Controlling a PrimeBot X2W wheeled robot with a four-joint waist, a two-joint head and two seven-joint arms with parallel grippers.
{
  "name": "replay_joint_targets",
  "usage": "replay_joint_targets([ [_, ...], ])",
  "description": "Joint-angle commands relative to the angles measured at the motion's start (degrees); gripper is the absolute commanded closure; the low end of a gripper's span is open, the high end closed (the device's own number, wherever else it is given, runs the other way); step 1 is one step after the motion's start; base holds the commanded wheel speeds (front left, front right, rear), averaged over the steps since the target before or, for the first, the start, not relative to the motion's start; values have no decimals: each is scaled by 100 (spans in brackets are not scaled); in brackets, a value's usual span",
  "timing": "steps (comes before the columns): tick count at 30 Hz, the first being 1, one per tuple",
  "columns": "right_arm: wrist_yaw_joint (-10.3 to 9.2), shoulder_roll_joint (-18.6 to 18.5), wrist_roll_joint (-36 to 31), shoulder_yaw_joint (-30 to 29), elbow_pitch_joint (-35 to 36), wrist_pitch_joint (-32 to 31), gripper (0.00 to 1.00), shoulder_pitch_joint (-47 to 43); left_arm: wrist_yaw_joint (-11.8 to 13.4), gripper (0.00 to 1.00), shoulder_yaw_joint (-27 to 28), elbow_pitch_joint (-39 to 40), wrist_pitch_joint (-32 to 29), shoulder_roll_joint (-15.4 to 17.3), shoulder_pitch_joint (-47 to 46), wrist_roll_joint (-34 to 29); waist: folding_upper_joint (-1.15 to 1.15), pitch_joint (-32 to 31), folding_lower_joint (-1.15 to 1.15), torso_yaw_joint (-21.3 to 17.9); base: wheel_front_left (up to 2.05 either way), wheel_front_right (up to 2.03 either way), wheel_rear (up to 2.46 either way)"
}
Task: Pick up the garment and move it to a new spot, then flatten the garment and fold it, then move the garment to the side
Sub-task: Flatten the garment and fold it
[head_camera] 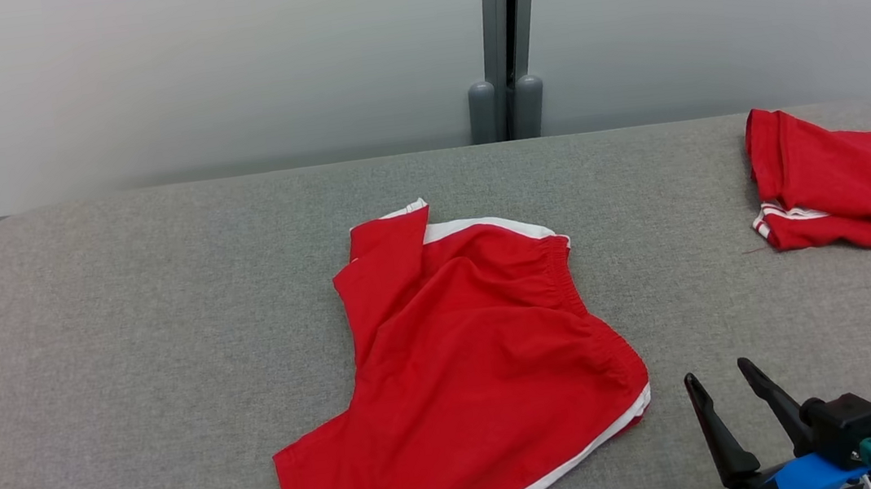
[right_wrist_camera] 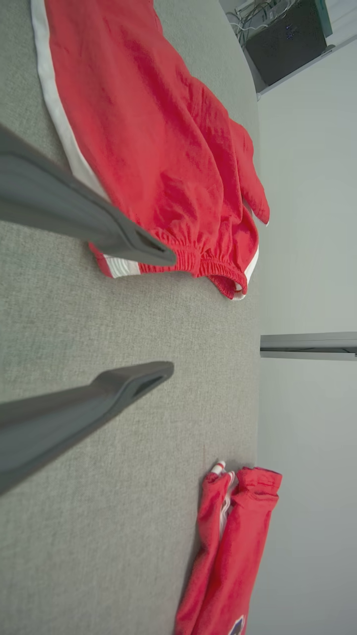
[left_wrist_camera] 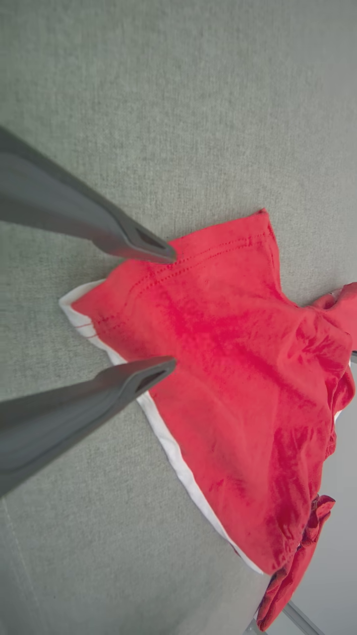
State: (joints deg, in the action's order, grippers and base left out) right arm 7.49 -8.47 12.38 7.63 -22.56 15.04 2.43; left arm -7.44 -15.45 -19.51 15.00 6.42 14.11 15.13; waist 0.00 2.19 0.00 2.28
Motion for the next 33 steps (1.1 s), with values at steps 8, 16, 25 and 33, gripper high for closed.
replay_joint_targets([
  [8, 1, -42, 59, 25, -49, 17, 0, 56, -6, 0, -110, -86, 24, -20, 246, 117, 0, 22, 0, 5, 0, 0, 0],
  [16, 1, -40, 70, 92, -136, 17, 0, 104, -6, 0, -414, -151, 25, 73, 104, 318, 0, 40, 0, -8, 0, 0, 0],
  [25, 1, -116, 76, 175, -353, 17, 0, 221, -7, 0, -724, -256, 25, 208, -32, 606, 0, 72, 0, 26, 0, 0, 0],
  [33, 1, -251, 105, 713, -760, 18, 0, 467, -7, 0, -939, -227, 25, 238, -369, 692, 0, 109, 0, 63, 0, 0, 0],
])
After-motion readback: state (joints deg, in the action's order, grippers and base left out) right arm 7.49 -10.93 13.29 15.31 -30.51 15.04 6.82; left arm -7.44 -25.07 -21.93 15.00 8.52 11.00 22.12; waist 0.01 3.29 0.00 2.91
